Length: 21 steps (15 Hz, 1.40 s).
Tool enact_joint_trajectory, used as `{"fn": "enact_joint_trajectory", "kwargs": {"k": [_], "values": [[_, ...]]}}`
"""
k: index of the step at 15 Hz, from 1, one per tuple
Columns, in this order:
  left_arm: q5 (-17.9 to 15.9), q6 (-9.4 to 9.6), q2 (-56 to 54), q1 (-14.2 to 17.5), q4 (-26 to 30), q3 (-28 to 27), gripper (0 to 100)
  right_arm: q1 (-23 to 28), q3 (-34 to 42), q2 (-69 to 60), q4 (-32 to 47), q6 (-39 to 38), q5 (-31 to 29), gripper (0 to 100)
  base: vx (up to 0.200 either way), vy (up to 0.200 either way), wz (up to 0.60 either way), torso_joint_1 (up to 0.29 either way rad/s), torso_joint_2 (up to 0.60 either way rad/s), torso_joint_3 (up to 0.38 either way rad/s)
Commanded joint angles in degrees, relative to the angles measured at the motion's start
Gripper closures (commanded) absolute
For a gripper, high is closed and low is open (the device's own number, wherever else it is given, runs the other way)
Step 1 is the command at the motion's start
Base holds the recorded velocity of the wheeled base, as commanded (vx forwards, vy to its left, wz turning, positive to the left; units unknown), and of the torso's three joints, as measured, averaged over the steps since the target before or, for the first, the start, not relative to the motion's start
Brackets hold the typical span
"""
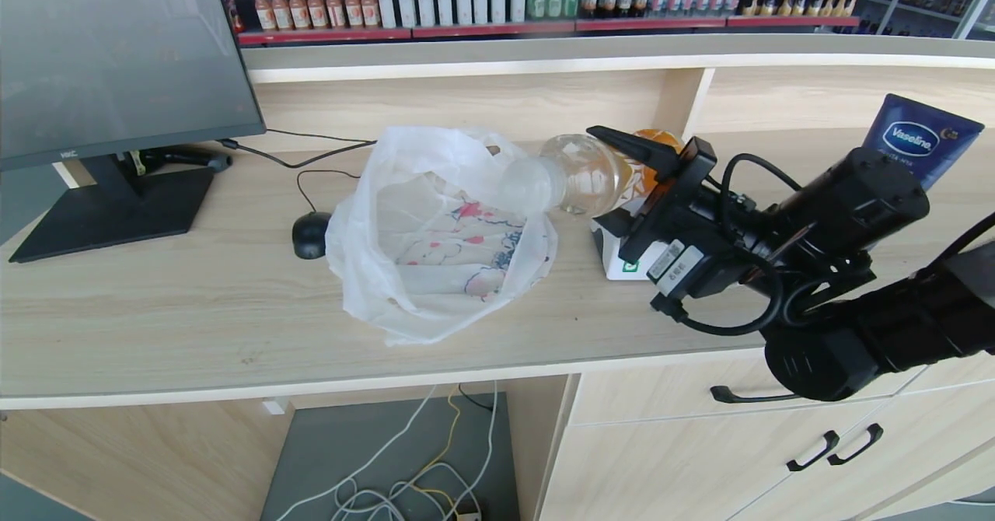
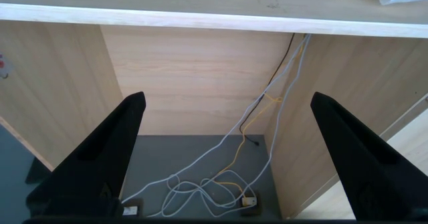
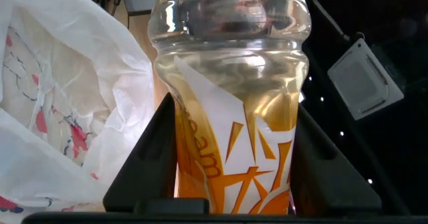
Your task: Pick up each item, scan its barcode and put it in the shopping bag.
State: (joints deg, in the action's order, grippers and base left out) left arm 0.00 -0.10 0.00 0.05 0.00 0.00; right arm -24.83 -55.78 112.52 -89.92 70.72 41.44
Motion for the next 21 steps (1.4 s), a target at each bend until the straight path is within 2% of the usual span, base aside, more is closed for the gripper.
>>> {"fn": "enact_joint_trajectory", "kwargs": {"k": [1, 4, 6, 8, 13, 15, 16, 17, 18, 21], "values": [[0.00, -0.08, 0.00, 0.04, 0.00, 0.00, 0, -2.77, 0.59, -2.57, -0.08, -1.46, -1.27, 100, 0.000, 0.000, 0.00, 0.000, 0.00, 0.000], [0.00, -0.08, 0.00, -0.05, 0.00, 0.00, 0, -4.17, 0.76, -4.59, -0.08, -4.98, -2.32, 100, 0.000, 0.000, 0.00, 0.000, 0.00, 0.000], [0.00, 0.01, 0.00, -0.05, 0.00, 0.00, 0, -6.81, 1.20, -6.26, -0.08, -10.25, -5.93, 100, 0.000, 0.000, 0.00, 0.000, 0.00, 0.000], [0.00, -0.08, 0.00, 0.04, 0.00, 0.00, 0, -9.62, 3.23, -8.63, -0.08, -14.38, -11.73, 100, 0.000, 0.000, 0.00, 0.000, 0.00, 0.000], [0.00, -0.08, 0.00, 0.04, 0.00, 0.00, 0, -10.50, 5.95, -10.39, -0.08, -27.65, -22.89, 100, 0.000, 0.000, 0.00, 0.000, 0.00, 0.000], [0.00, -0.08, 0.00, -0.05, 0.00, 0.00, 0, -12.52, 6.21, -10.48, -0.08, -35.39, -28.69, 100, 0.000, 0.000, 0.00, 0.000, 0.00, 0.000], [0.00, 0.01, 0.00, 0.04, 0.09, 0.00, 0, -12.61, 7.18, -10.48, -0.08, -47.78, -33.70, 100, 0.000, 0.000, 0.00, 0.000, 0.00, 0.000], [0.00, -0.08, 0.00, -0.05, 0.00, 0.00, 0, -11.99, 7.62, -10.57, -0.08, -49.98, -33.88, 100, 0.000, 0.000, 0.00, 0.000, 0.00, 0.000], [0.00, 0.01, 0.00, 0.04, 0.00, 0.00, 0, -9.27, 10.43, -11.71, -0.08, -53.67, -35.02, 100, 0.000, 0.000, 0.00, 0.000, 0.00, 0.000], [0.00, -0.08, 0.00, 0.04, 0.00, 0.00, 0, -4.52, 10.61, -10.13, -0.08, -61.05, -37.92, 100, 0.000, 0.000, 0.00, 0.000, 0.00, 0.000]]}}
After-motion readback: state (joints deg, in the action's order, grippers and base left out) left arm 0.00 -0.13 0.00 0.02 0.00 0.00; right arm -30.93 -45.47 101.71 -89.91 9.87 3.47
